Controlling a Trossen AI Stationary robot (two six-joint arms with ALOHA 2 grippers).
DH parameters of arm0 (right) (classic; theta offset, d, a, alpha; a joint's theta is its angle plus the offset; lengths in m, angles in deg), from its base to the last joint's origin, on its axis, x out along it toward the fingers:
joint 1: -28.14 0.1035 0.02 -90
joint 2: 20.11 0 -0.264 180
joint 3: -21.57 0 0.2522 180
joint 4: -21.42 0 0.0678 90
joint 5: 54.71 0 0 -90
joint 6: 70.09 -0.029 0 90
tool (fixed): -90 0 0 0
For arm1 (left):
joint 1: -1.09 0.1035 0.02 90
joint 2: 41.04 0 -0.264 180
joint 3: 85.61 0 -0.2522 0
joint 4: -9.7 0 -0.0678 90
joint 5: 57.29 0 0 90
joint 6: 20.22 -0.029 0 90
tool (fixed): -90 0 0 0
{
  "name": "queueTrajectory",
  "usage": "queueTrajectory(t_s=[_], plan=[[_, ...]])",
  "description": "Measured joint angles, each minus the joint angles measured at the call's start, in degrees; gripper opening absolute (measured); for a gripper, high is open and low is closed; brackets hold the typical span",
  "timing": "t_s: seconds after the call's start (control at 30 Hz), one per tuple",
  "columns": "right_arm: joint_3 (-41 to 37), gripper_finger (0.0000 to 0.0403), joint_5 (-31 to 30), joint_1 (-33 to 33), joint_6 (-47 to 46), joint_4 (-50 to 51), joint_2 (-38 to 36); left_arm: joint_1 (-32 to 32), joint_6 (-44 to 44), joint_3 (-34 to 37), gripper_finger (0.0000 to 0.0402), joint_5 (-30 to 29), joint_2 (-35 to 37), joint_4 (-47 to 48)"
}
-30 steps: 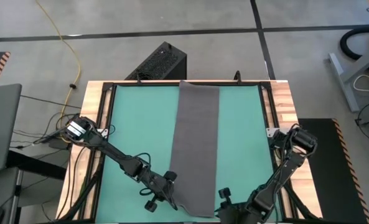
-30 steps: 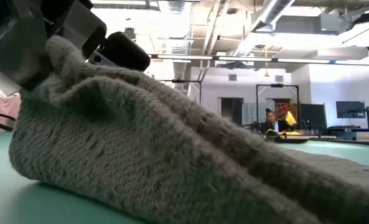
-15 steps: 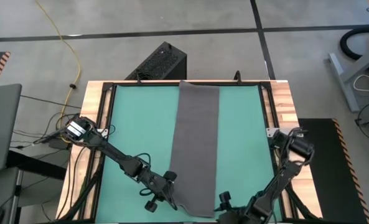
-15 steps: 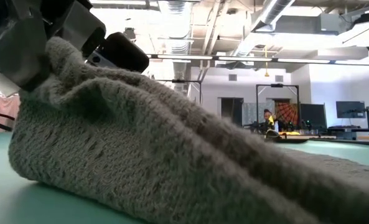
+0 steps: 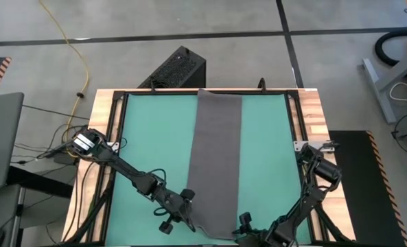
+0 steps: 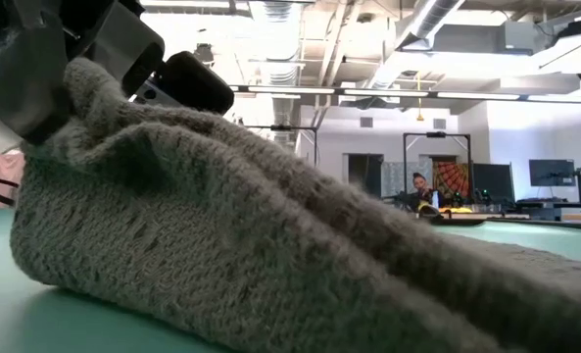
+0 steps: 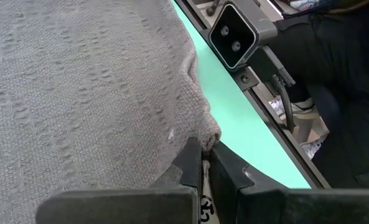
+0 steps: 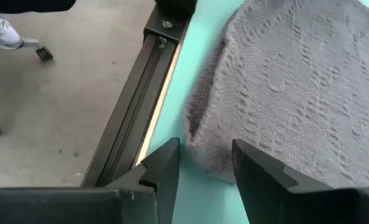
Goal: Roll towel
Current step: Roll the gray towel
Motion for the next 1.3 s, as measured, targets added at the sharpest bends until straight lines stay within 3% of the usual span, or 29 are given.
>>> queueTrajectory(t_s=[0.13, 0.4, 0.6, 0.93, 1.3], plan=[[0.04, 0.0139, -1.91, -0.14, -0.30, -0.80, 0.53, 0.00, 0.24, -0.01, 0.0000, 0.02, 0.00, 0.05], [-0.05, 0.0021, -1.95, -0.37, -10.65, -0.42, 0.51, 0.00, 1.10, 0.00, 0.0000, 2.02, 0.00, -0.49], [-0.11, 0.0025, -0.20, -0.43, -23.66, 0.16, -0.59, 0.02, 2.22, 0.00, 0.0000, 2.04, 0.00, 0.42], [-0.55, 0.0019, 4.79, -1.53, -36.83, -0.05, -3.14, -2.21, 6.70, 2.22, 0.0000, 1.32, 0.08, -0.79], [-0.53, 0.0019, 15.48, -7.60, -41.06, -0.92, -3.18, -3.89, 9.65, 3.21, 0.0000, 1.51, -0.07, 0.20]])
